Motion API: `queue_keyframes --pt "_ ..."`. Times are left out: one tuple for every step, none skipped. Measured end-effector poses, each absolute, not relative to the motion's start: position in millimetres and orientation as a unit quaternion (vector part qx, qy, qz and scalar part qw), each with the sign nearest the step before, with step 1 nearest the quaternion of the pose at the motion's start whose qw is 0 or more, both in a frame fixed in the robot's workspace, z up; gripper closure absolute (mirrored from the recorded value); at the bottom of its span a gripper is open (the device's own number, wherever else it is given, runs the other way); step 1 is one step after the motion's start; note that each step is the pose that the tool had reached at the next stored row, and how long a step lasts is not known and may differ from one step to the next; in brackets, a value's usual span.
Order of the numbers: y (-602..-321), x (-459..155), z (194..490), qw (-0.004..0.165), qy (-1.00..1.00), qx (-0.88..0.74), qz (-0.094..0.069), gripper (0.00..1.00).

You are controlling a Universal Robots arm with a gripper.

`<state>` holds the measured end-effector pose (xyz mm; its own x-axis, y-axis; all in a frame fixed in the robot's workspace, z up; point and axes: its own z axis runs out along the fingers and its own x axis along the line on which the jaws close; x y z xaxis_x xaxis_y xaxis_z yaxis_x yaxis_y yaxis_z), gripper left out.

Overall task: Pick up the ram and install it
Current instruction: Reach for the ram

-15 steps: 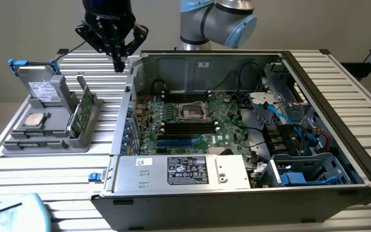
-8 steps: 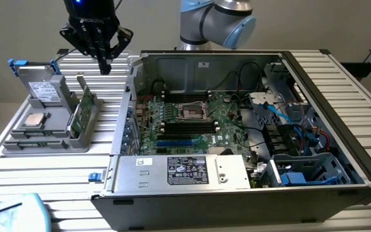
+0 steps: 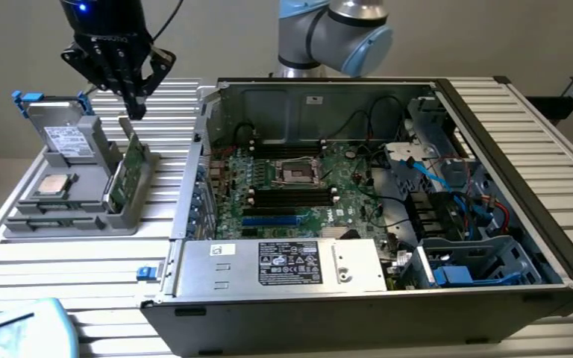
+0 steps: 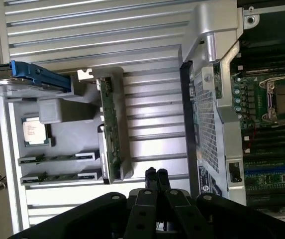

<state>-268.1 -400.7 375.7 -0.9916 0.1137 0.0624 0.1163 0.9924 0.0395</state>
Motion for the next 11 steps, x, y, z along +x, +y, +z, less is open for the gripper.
queue_keyframes --pt "-400.8 -273.0 375.0 0.03 -0.998 -0.058 -0.022 0.89" --pt "-400.9 -277.5 374.5 0.03 -0.998 -0.058 -0.022 0.89" --pt "-401.0 -281.9 373.9 0.03 -0.998 -0.058 -0.022 0.89" --pt "-401.2 -286.5 373.3 0.03 -0.998 -0.058 -0.022 0.89" --pt "-401.3 -291.3 372.7 0.03 -0.998 -0.058 -0.022 0.89" --pt "-401.5 -295.6 372.1 0.03 -0.998 -0.058 -0.022 0.89" --pt "-401.6 -300.1 371.6 0.03 -0.998 -0.058 -0.022 0.89" --pt "-401.7 -304.6 371.1 0.03 -0.998 -0.058 -0.021 0.89" --pt "-401.9 -309.3 370.5 0.03 -0.998 -0.058 -0.022 0.89" --pt "-402.0 -313.7 369.9 0.03 -0.998 -0.058 -0.022 0.89" --pt "-402.2 -318.4 369.4 0.03 -0.998 -0.058 -0.022 0.89"
